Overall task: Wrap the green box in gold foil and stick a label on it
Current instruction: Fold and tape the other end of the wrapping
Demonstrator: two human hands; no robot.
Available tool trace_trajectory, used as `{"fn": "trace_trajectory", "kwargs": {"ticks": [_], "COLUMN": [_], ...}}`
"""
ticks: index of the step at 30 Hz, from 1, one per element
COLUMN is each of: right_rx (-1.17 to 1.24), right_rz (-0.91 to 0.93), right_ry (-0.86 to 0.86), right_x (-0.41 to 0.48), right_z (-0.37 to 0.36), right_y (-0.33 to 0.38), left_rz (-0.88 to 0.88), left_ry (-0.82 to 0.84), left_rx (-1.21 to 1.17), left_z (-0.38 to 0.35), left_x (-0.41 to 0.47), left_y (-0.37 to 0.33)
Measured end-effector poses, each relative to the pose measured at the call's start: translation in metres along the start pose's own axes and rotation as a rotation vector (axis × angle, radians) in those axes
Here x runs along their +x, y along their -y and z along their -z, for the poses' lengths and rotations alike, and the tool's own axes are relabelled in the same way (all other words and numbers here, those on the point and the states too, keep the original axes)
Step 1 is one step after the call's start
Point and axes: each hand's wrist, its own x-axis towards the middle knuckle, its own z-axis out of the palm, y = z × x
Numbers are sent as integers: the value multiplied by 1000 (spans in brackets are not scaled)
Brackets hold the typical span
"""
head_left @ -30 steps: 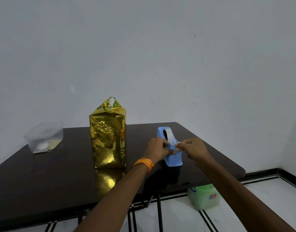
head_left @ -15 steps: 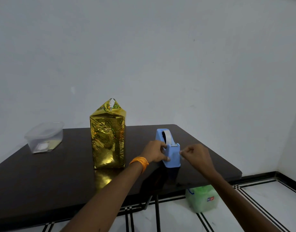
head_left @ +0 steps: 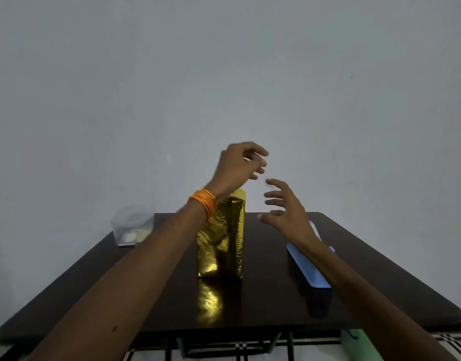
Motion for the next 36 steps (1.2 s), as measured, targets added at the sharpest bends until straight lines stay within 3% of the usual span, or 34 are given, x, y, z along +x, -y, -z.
{"fn": "trace_trajectory", "kwargs": {"ticks": [3, 7, 11, 20, 25, 36], "right_rx": [-34, -105, -28, 157, 180, 193], "right_rz": [98, 203, 208, 148, 122, 78], "right_ry": [108, 43, 44, 35, 69, 56], "right_x": [18, 34, 41, 37, 38, 36], "right_z": [-31, -55, -67, -69, -67, -66], "right_y": [6, 9, 15, 15, 18, 17], "left_rz": [21, 81, 125, 86, -3, 8], "left_ry": [-62, -61, -8, 285, 224, 153], "left_rx": [8, 80, 141, 194, 224, 164], "left_z": [36, 65, 79, 88, 82, 70], "left_x": [7, 4, -6, -20, -13, -6], "left_y": [9, 36, 60, 84, 80, 70]}}
